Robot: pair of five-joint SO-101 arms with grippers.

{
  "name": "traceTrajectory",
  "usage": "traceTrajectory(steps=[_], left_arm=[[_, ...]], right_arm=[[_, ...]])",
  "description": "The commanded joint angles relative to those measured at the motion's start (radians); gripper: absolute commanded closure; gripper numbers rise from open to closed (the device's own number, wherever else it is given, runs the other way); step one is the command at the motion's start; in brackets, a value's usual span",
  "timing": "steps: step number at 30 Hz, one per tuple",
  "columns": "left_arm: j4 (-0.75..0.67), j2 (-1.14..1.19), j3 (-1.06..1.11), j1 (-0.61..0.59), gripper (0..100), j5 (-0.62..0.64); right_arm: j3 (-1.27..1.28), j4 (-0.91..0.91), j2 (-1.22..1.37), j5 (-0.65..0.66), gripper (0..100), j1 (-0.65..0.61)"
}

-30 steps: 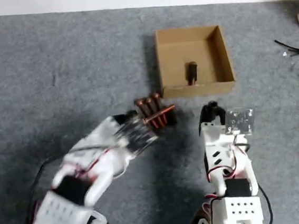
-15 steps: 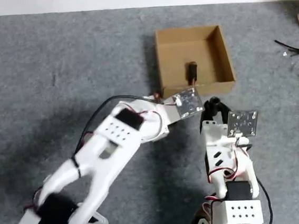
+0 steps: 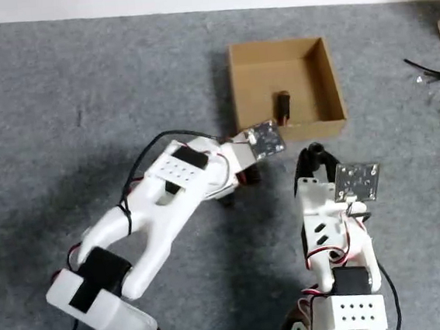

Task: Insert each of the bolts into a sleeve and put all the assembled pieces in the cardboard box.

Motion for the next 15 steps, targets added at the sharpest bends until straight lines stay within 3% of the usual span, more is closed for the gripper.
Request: traceTrajectory(steps=[1, 7, 15], left_arm=[[-0.017, 0.001, -0.045, -0.015, 84, -0.006], [-0.020, 0.027, -0.045, -0.027, 94, -0.006], [-0.015, 0.101, -0.084, -0.024, 94, -0.006]], right_arm=[[0.053, 0.001, -0.016, 0.009, 99.5, 0.008], [0.053, 0.001, -0.016, 0.011, 99.5, 0.008], [0.053, 0.001, -0.016, 0.011, 99.5, 0.008]])
